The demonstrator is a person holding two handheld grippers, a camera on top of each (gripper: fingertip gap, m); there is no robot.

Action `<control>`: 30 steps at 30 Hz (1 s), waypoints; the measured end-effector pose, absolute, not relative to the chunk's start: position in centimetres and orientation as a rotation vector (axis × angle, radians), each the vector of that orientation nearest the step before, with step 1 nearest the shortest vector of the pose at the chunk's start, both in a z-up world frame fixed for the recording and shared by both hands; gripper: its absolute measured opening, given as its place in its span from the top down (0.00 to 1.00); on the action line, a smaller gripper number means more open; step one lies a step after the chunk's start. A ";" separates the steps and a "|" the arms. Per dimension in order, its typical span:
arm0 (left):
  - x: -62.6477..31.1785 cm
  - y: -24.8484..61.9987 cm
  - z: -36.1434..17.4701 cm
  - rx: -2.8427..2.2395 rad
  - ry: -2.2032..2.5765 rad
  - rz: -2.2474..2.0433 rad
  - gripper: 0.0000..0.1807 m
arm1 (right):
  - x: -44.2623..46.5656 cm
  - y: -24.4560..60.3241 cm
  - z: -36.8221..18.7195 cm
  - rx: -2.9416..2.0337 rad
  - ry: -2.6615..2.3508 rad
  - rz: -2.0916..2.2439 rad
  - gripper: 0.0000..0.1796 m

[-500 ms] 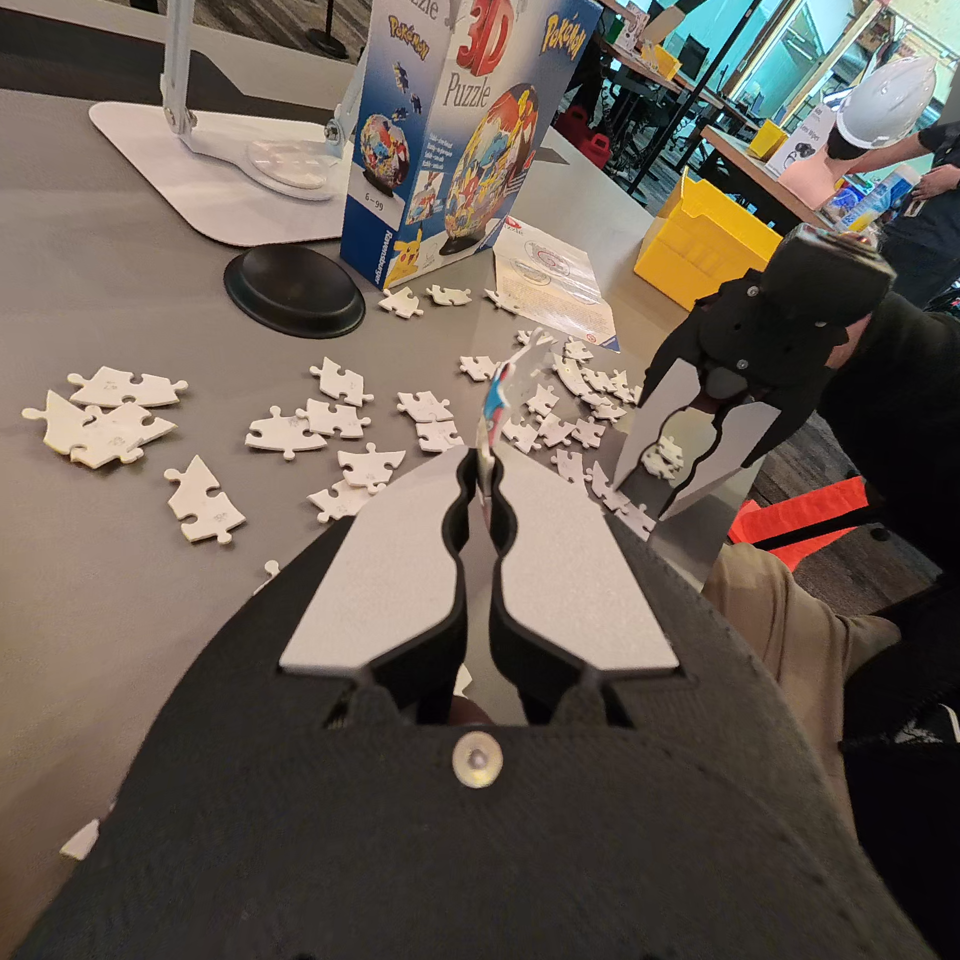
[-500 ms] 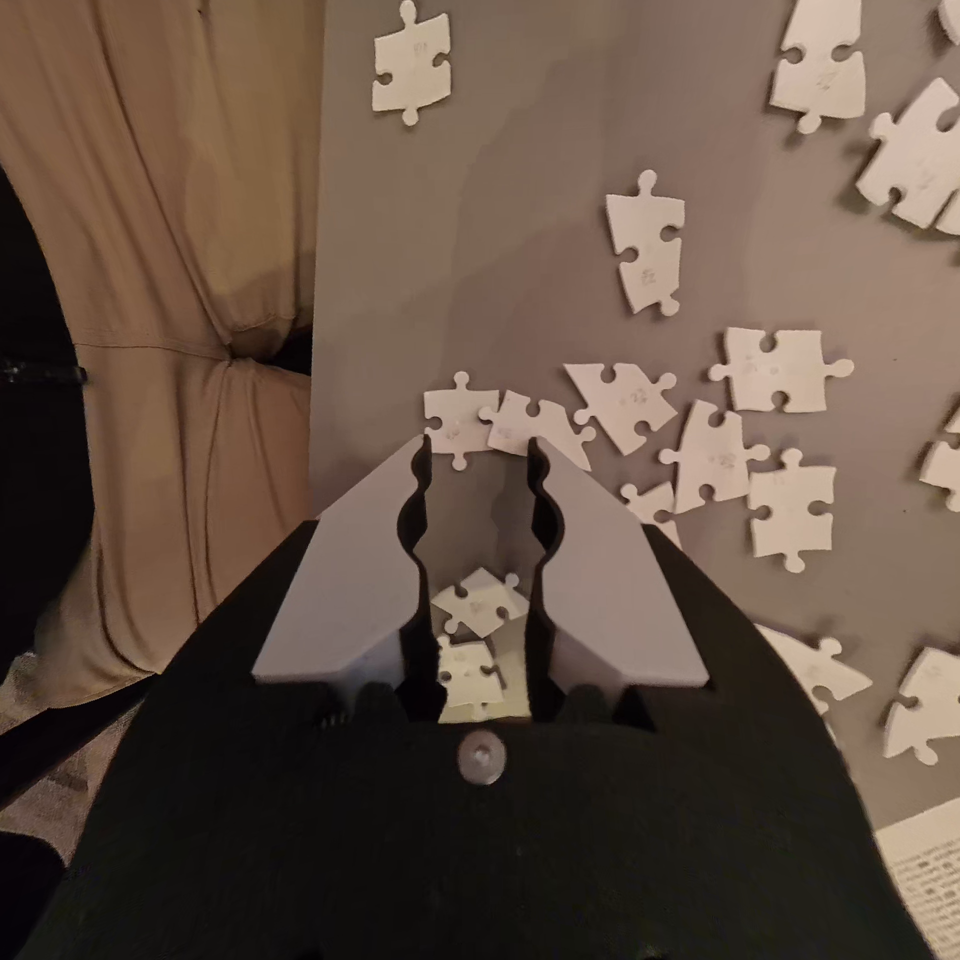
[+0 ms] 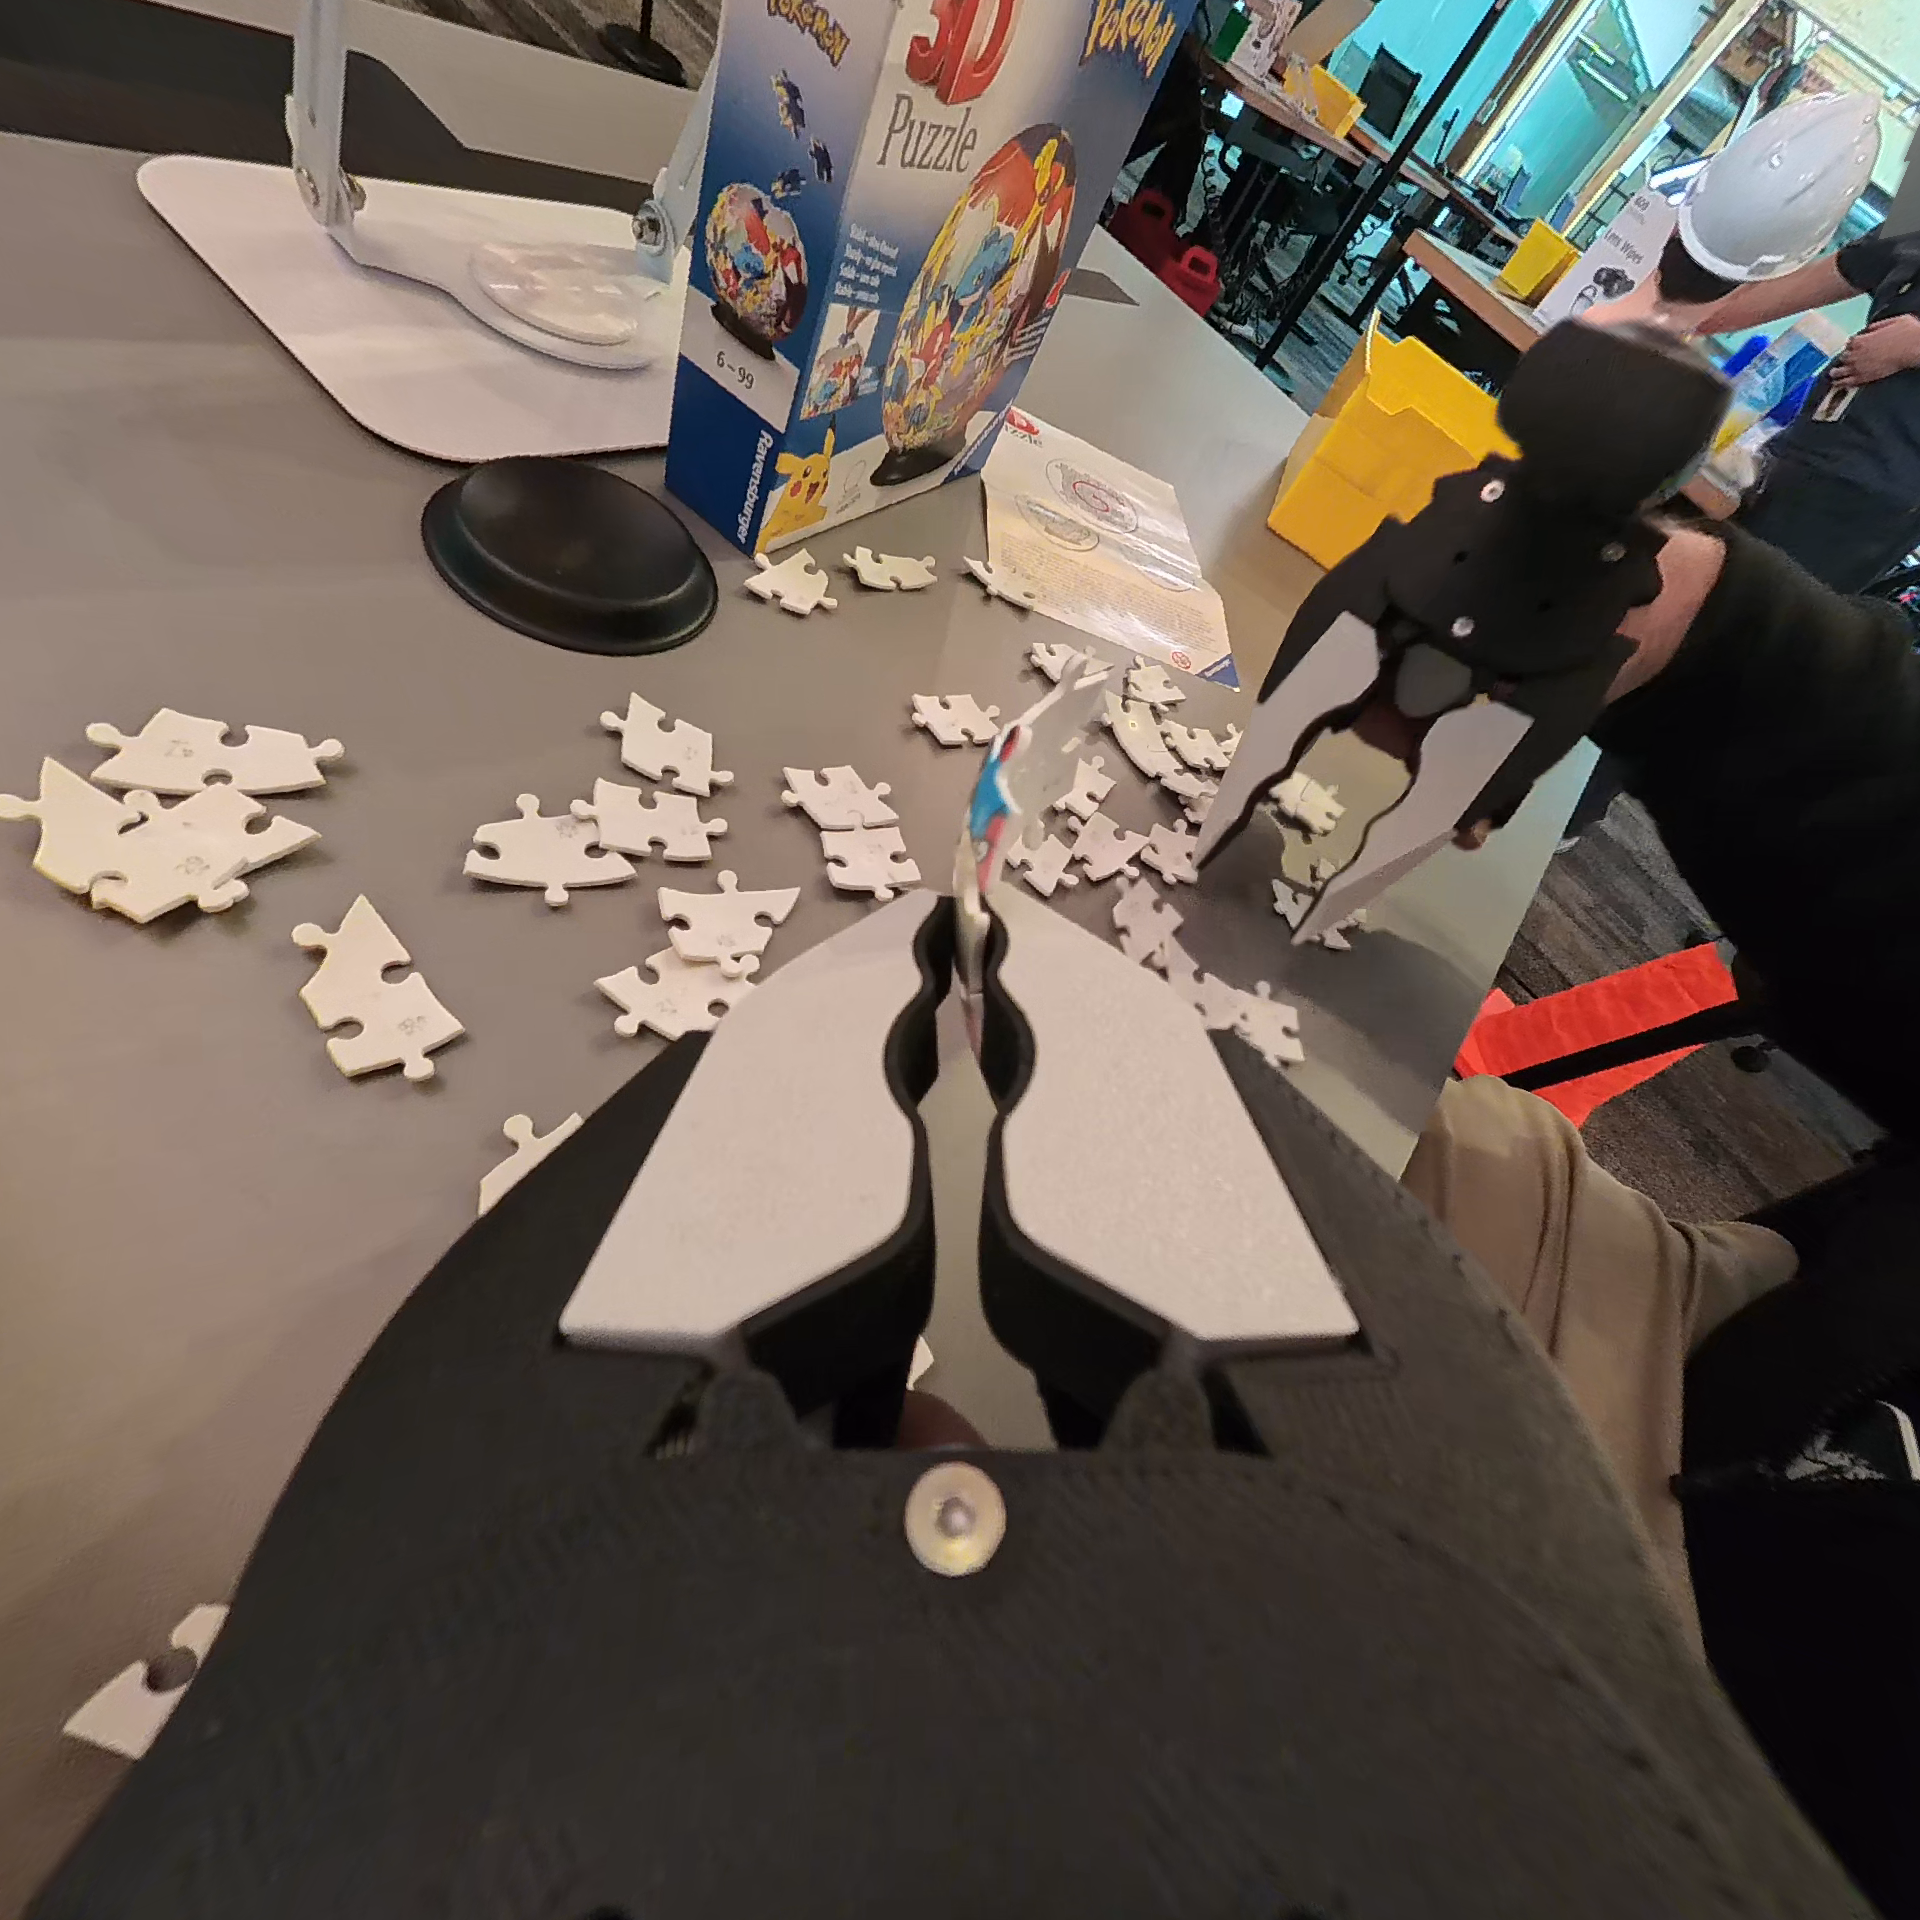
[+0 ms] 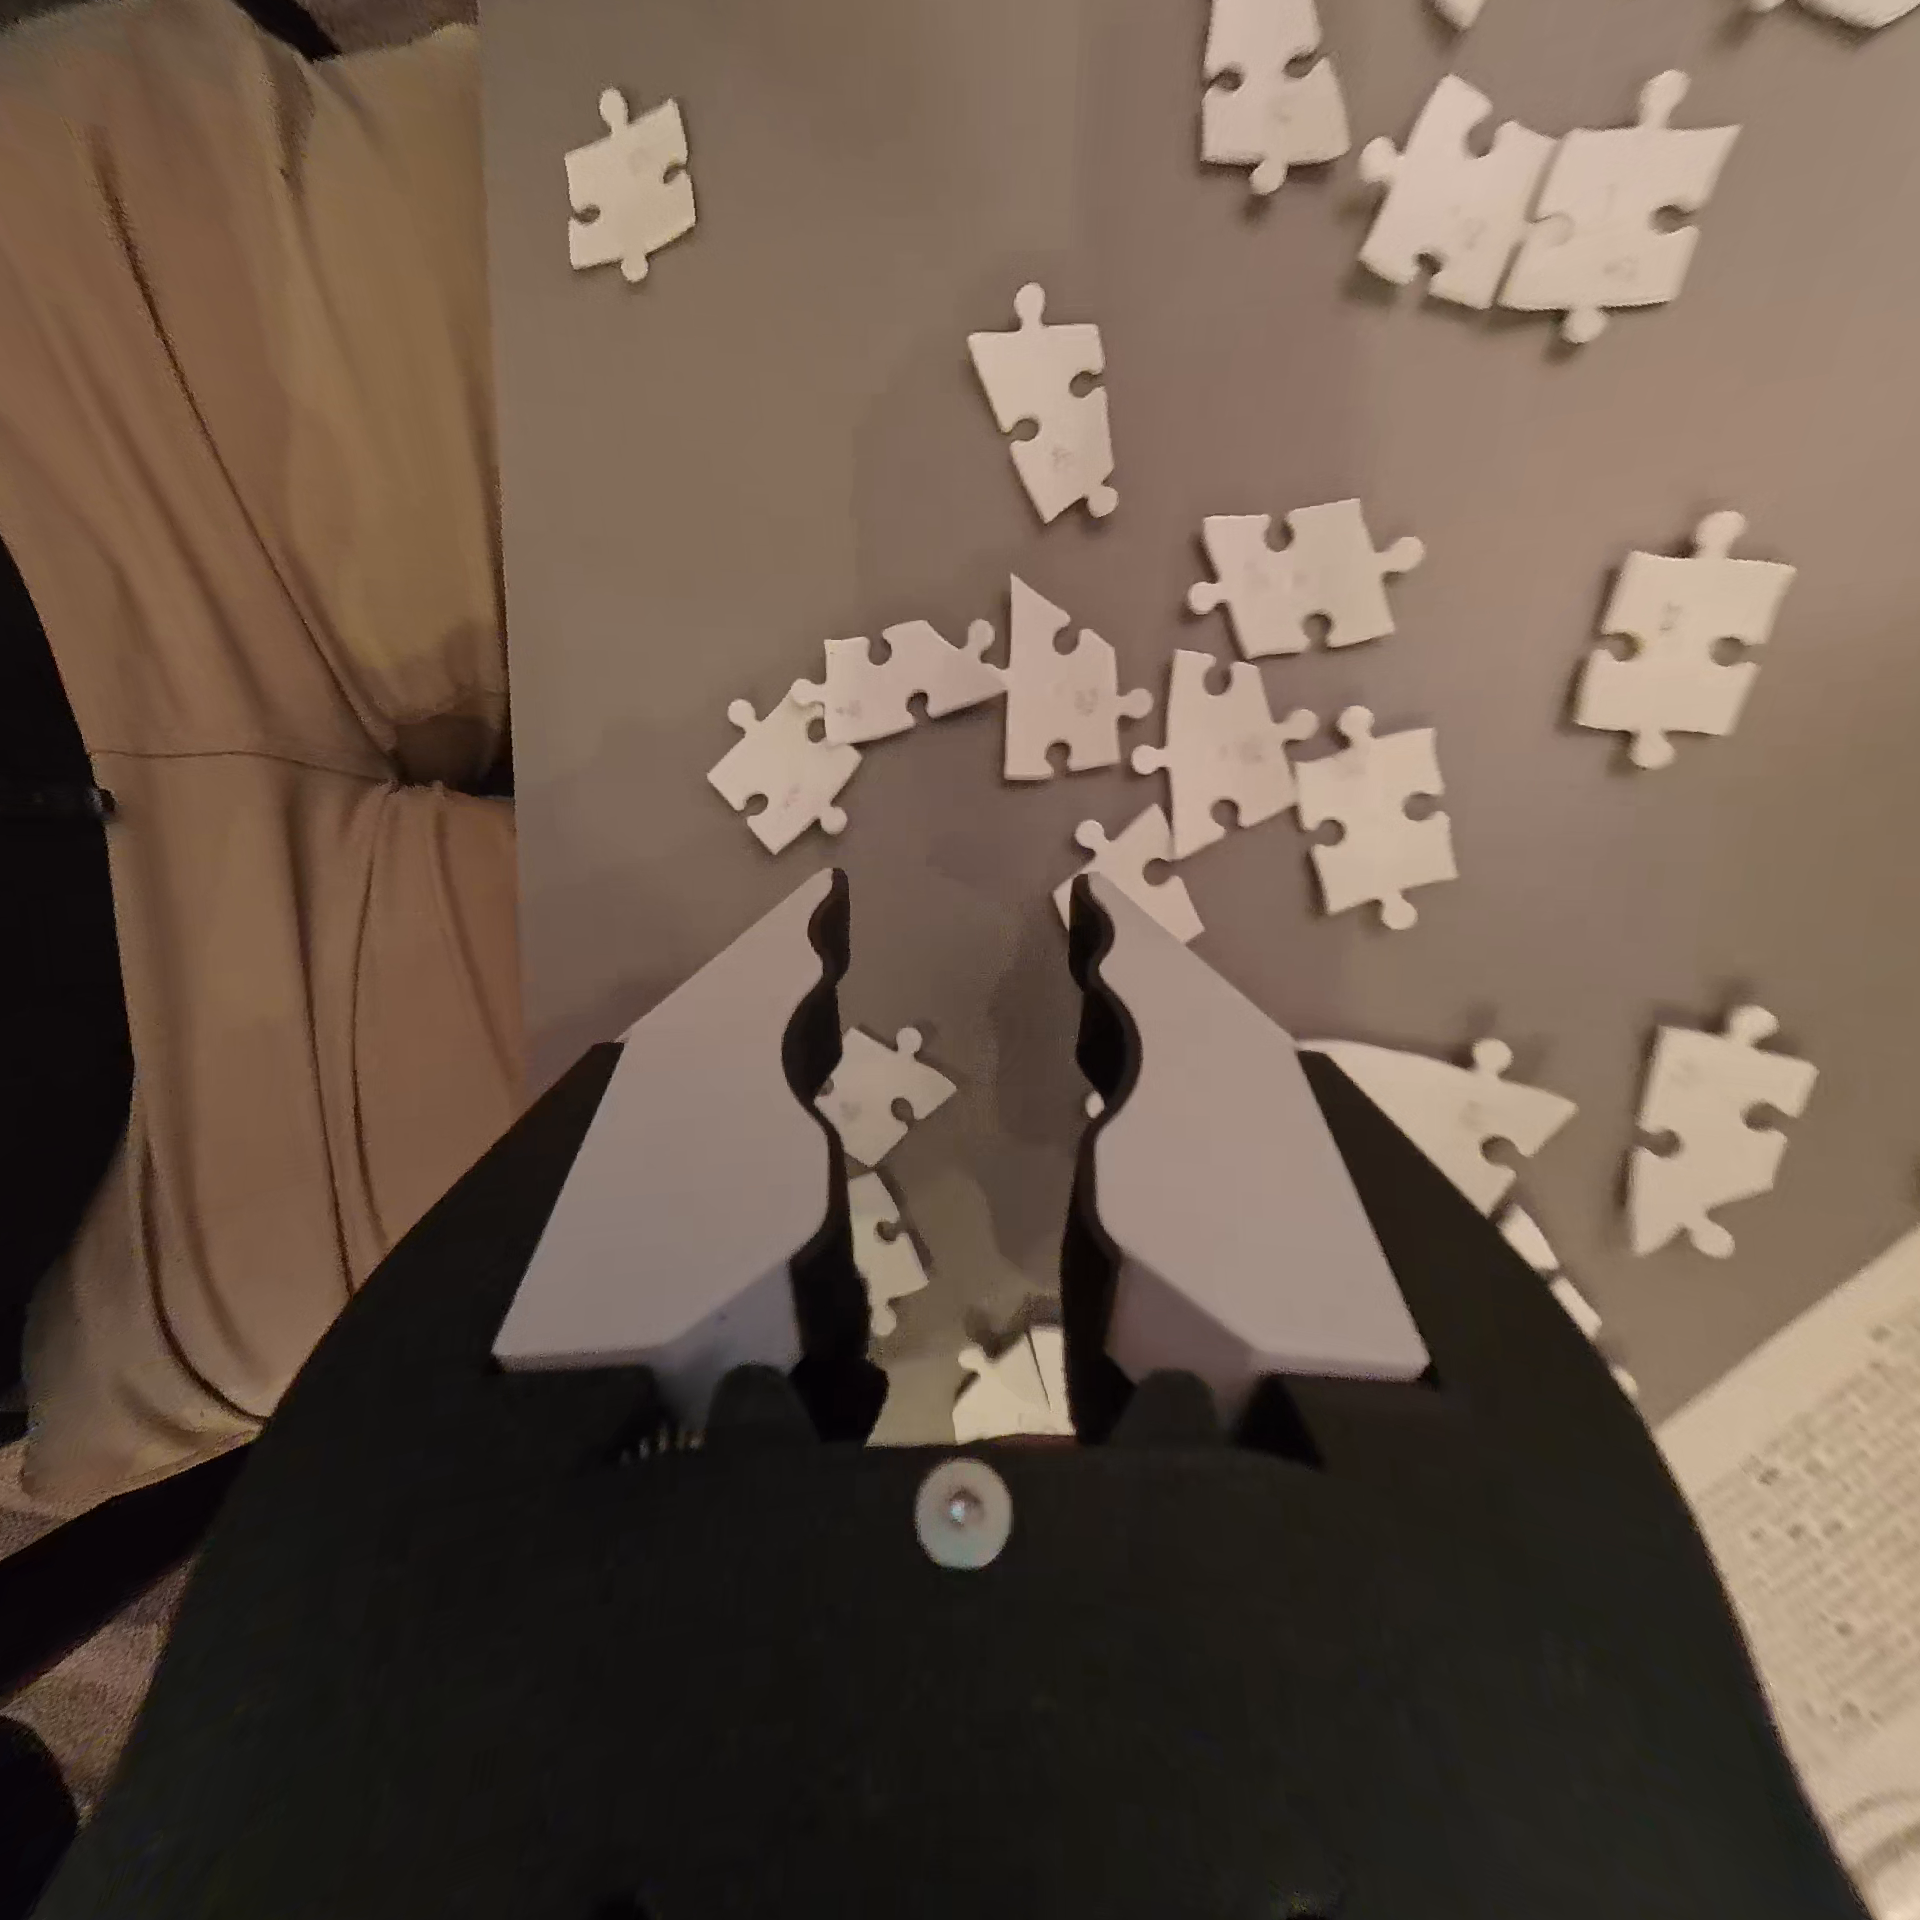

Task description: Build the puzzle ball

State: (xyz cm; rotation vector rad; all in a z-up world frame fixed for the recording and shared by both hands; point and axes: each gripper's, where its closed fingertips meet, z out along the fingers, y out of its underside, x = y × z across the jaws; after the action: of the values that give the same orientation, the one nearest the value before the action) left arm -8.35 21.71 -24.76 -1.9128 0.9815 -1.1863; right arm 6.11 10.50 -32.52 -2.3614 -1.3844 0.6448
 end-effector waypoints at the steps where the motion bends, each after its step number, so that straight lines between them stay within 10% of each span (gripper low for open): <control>1: -8.4 21.7 -24.7 -1.913 0.980 -1.186 0.99 | 6.4 10.7 -32.0 -2.353 -1.364 0.642 0.77; 18: -9.0 21.1 -24.6 -1.930 0.912 -1.206 0.99 | 19.6 6.3 -31.7 -2.451 -0.876 0.385 0.74; 30: -9.0 18.7 -26.0 -1.969 0.884 -1.252 0.99 | 9.8 6.3 -30.5 -2.261 -1.070 0.467 0.81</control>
State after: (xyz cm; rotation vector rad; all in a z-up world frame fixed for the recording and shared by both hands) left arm -8.96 18.68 -25.97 -1.9693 0.8836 -1.2519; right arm 9.76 6.25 -30.47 -2.2614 -1.0701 0.4668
